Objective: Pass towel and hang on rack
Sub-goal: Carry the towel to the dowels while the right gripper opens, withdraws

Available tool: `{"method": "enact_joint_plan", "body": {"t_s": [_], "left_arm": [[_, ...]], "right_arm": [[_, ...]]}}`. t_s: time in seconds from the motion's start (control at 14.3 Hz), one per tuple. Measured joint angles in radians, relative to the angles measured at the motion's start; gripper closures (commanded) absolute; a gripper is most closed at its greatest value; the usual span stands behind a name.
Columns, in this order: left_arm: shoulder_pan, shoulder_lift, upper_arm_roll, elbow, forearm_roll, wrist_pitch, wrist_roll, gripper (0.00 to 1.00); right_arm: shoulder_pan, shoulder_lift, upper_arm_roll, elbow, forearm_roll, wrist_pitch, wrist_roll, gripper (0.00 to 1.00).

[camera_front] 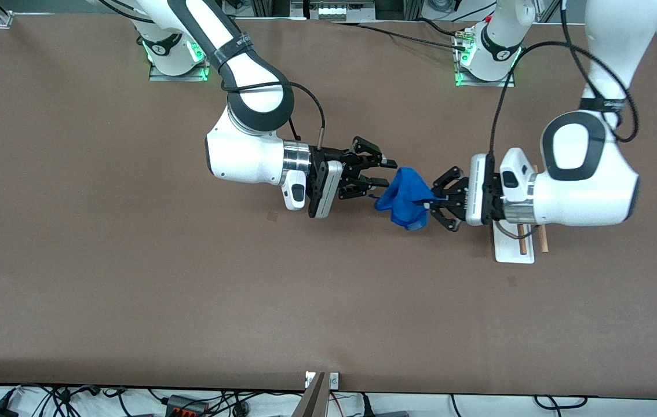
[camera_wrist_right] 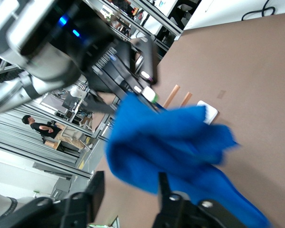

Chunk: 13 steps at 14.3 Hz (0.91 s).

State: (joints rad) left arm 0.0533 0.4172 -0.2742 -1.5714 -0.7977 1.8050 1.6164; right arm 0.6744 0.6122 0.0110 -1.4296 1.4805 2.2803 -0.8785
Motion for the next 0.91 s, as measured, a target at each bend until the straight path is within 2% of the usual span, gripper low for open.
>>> {"method": "enact_joint_plan", "body": {"t_s": [0.14, 0.35, 0.49, 0.7, 0.91], "left_arm": [[0.023, -0.026, 0.003, 0.027, 0.098, -0.055, -0.135, 0.99], [0.046, -0.060, 0.006, 0.066, 0.282, -0.141, -0.325, 0.97], [0.065, -0.067, 0.009, 0.075, 0.373, -0.156, -0.373, 0.96], [0.103, -0.058, 0.014, 0.071, 0.468, -0.190, -0.429, 0.95], [0.133, -0.057, 0.015, 0.071, 0.546, -0.246, -0.519, 0.95]], "right_arm": [[-0.003, -0.001, -0.002, -0.005, -0.096, -0.001, 0.050, 0.00], [-0.003, -0.022, -0.003, -0.004, -0.330, -0.009, 0.257, 0.00], [-0.003, -0.034, -0.008, -0.004, -0.437, -0.055, 0.384, 0.00], [-0.009, -0.038, -0.082, -0.004, -0.627, -0.211, 0.530, 0.00], [-0.034, -0.042, -0.193, -0.004, -0.712, -0.403, 0.560, 0.00]]}}
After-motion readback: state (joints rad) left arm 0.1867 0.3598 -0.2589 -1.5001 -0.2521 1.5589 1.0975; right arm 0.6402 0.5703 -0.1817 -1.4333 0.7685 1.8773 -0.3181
